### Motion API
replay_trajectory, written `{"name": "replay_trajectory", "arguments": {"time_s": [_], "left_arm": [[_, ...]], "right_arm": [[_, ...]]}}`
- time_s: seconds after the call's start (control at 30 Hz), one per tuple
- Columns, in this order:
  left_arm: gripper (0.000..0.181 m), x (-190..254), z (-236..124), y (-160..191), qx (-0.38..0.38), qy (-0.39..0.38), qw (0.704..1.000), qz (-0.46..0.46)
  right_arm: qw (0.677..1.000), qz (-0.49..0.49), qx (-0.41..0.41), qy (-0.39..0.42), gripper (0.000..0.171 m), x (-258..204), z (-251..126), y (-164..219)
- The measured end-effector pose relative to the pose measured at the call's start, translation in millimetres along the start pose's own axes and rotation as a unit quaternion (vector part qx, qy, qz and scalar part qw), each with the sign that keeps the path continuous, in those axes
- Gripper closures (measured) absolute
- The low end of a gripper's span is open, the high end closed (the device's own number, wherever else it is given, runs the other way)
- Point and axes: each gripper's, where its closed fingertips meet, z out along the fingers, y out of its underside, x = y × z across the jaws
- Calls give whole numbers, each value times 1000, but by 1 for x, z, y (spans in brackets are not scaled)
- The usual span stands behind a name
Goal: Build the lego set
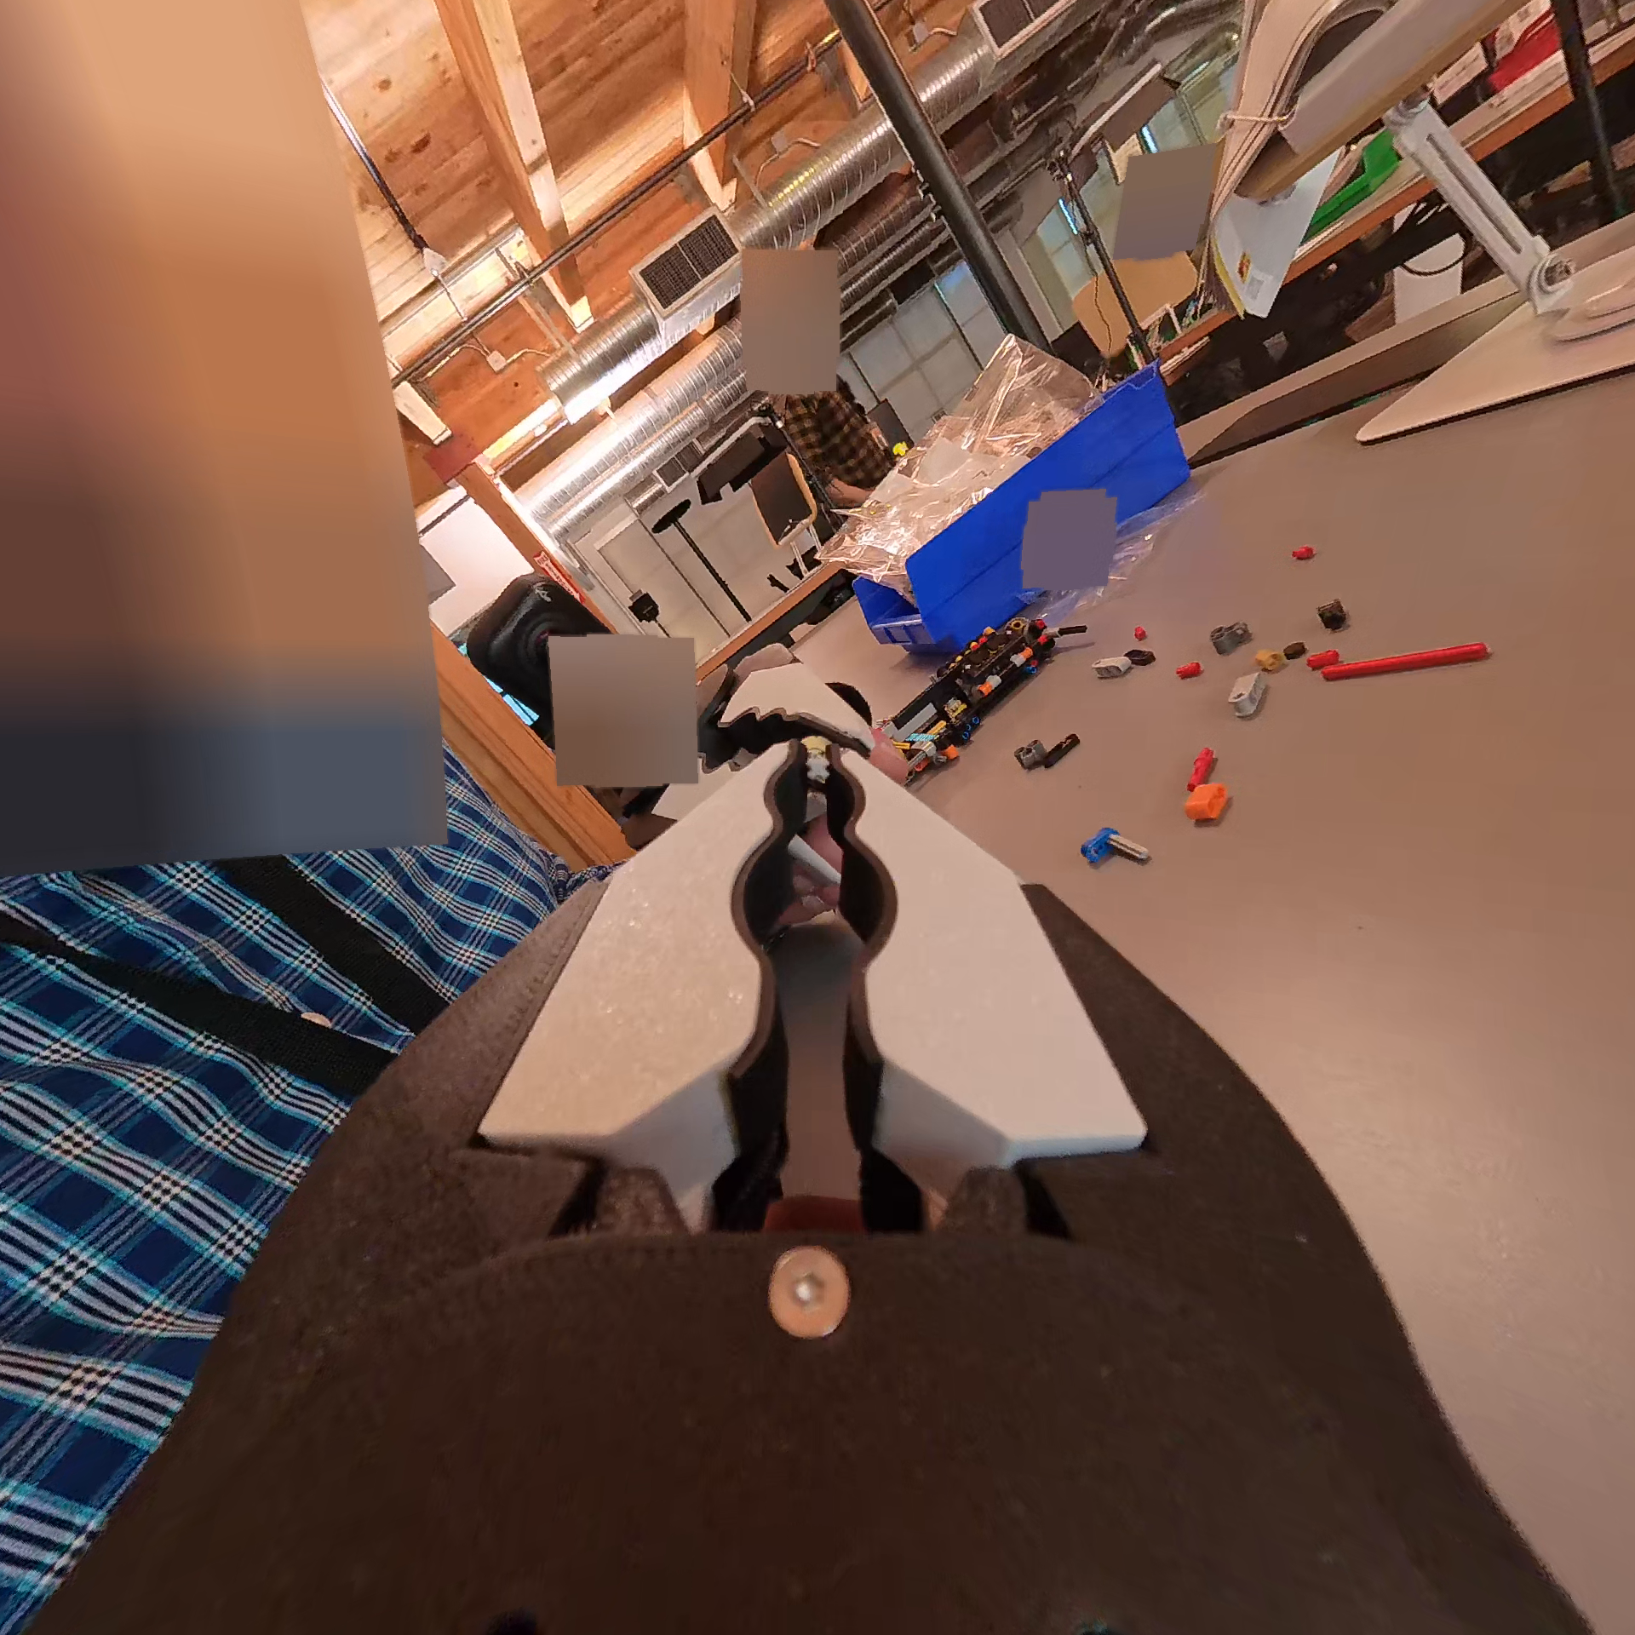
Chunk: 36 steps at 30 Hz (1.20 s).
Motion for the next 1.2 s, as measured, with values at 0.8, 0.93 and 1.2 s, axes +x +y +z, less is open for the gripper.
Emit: {"name": "replay_trajectory", "arguments": {"time_s": [0.8,0.93,1.2], "left_arm": [[171,9,-1,-7,15,44,997,-63],[171,-13,-14,-4,20,25,994,-102],[171,-3,-9,25,-78,34,993,-76]], "right_arm": [[998,-58,16,22,171,-11,-7,-2],[996,-51,61,43,171,-5,-36,-24],[986,-67,-49,148,170,22,-42,-2]]}}
